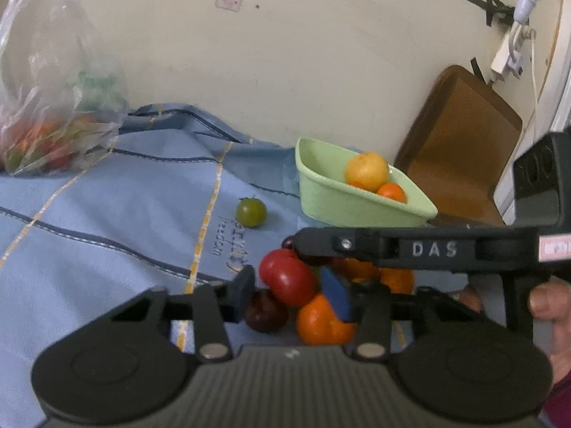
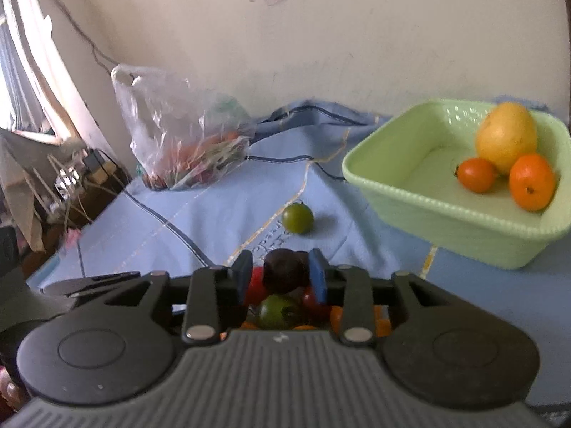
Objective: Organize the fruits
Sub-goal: 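Grasp a red tomato with the left tool while the right tool grasps a dark plum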
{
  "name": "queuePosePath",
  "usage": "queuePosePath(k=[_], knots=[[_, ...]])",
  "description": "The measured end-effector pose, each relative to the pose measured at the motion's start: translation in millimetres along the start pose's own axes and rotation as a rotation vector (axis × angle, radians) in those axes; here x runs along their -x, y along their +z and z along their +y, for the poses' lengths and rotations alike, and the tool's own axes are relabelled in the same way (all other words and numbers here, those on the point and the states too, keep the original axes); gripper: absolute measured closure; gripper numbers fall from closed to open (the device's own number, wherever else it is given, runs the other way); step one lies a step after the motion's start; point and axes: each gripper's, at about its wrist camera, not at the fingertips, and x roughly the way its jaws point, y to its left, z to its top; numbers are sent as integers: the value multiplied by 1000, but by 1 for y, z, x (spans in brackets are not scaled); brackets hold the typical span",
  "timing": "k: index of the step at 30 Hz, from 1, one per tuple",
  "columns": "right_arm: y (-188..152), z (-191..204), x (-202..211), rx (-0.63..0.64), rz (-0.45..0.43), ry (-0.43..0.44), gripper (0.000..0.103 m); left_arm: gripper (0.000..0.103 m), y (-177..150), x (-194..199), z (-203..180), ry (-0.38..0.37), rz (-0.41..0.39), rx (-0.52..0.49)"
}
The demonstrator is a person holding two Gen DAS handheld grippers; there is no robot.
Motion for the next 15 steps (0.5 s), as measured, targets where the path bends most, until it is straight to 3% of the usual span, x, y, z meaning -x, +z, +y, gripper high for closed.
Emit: queuePosePath(k=[2, 9, 12, 15], knots=[[0, 1, 5, -10, -23, 0, 76, 74, 0, 4, 0, -1, -9, 4], [-29, 8, 77, 61, -165, -62, 76, 74, 0, 45, -17, -115, -91, 6], [-52, 13, 97, 122, -179, -131, 76, 74, -11, 50, -35, -183, -67, -45], [-74, 17, 109, 189, -172, -201, 76, 73, -29, 43, -58, -197, -22, -137]])
